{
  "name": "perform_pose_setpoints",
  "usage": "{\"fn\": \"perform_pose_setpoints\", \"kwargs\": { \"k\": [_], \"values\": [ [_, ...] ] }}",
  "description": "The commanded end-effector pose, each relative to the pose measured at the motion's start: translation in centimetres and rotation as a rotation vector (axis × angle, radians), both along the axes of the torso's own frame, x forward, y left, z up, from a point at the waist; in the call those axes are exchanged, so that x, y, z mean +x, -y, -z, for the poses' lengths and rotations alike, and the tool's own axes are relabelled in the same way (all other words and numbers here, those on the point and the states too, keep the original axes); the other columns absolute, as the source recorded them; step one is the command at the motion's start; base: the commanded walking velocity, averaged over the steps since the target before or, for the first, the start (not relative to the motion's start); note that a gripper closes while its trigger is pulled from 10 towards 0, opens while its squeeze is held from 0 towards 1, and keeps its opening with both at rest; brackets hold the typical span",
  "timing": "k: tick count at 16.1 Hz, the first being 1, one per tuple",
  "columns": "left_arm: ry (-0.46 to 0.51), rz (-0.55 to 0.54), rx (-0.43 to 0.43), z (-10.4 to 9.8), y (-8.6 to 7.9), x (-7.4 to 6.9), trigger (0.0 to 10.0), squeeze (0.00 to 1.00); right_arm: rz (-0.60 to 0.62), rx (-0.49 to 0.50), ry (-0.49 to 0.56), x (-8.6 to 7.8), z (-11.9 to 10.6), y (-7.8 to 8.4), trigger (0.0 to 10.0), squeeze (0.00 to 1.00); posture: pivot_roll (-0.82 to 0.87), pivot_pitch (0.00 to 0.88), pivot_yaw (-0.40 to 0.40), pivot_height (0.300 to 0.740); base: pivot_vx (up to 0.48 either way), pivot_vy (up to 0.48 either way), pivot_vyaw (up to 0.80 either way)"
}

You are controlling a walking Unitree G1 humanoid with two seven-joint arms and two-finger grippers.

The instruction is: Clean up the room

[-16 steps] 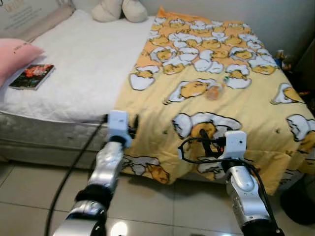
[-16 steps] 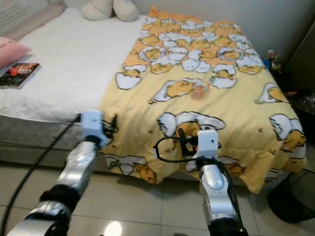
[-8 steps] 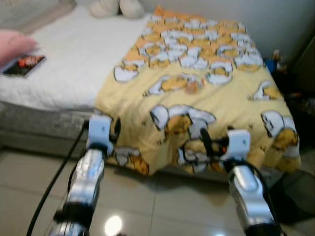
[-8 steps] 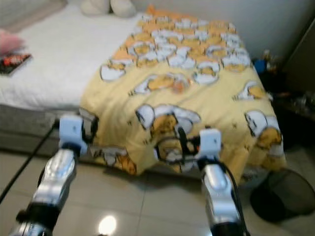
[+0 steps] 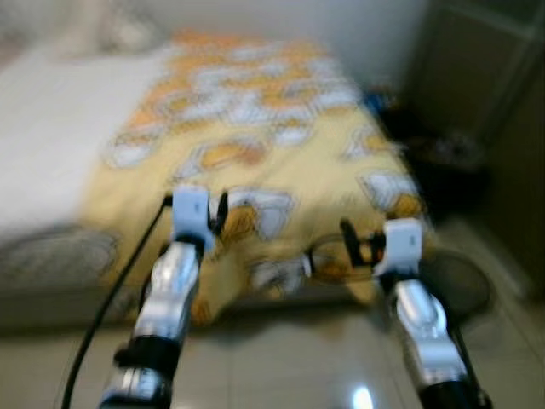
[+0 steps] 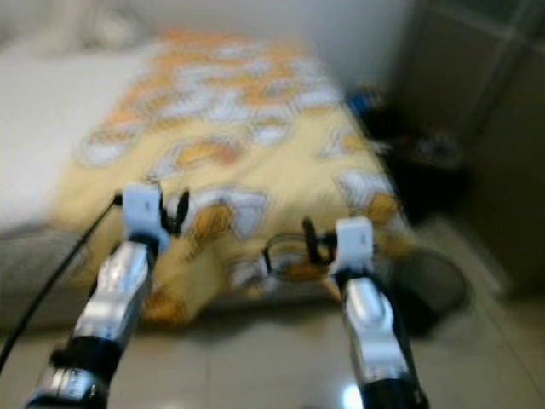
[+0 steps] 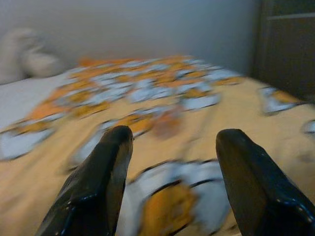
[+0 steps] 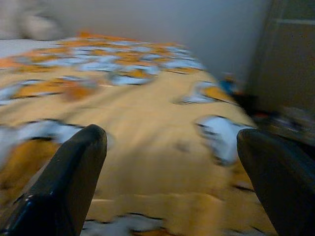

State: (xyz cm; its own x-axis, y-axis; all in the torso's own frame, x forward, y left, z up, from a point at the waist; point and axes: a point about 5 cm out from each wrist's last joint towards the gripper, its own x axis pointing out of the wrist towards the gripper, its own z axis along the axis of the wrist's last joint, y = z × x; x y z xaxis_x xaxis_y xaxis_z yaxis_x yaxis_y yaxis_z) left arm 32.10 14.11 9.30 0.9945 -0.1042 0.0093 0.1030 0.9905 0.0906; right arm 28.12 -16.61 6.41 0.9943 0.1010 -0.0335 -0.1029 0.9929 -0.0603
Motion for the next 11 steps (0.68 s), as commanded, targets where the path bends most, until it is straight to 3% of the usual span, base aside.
{"fn": "perform_pose_setpoints", "kwargs": {
  "k": [1, 3, 5, 11],
  "values": [
    [-0.036, -0.023, 0.013, 0.2, 0.1, 0.5, 10.0, 0.00, 0.012, -0.008, -0.005, 0.0, 0.2, 0.3, 10.0, 0.00, -0.06, 0.000, 0.018, 0.736, 0.480, 0.000, 0.00],
    [-0.108, -0.110, 0.007, 1.0, -1.2, 0.9, 10.0, 0.00, -0.008, -0.009, -0.005, 0.0, 0.2, -0.1, 10.0, 0.00, -0.07, 0.000, 0.020, 0.736, 0.480, 0.000, 0.00],
    [-0.078, -0.091, 0.027, 0.5, -1.0, 1.1, 10.0, 0.00, -0.023, -0.012, -0.001, 0.1, 0.0, -0.3, 10.0, 0.00, -0.06, 0.000, 0.015, 0.736, 0.480, 0.000, 0.00],
    [-0.106, -0.167, 0.048, 0.8, -2.1, 1.6, 10.0, 0.00, -0.052, -0.015, 0.001, 0.6, -0.2, -0.7, 10.0, 0.00, -0.06, 0.000, 0.009, 0.736, 0.468, 0.000, 0.00]
  ]
}}
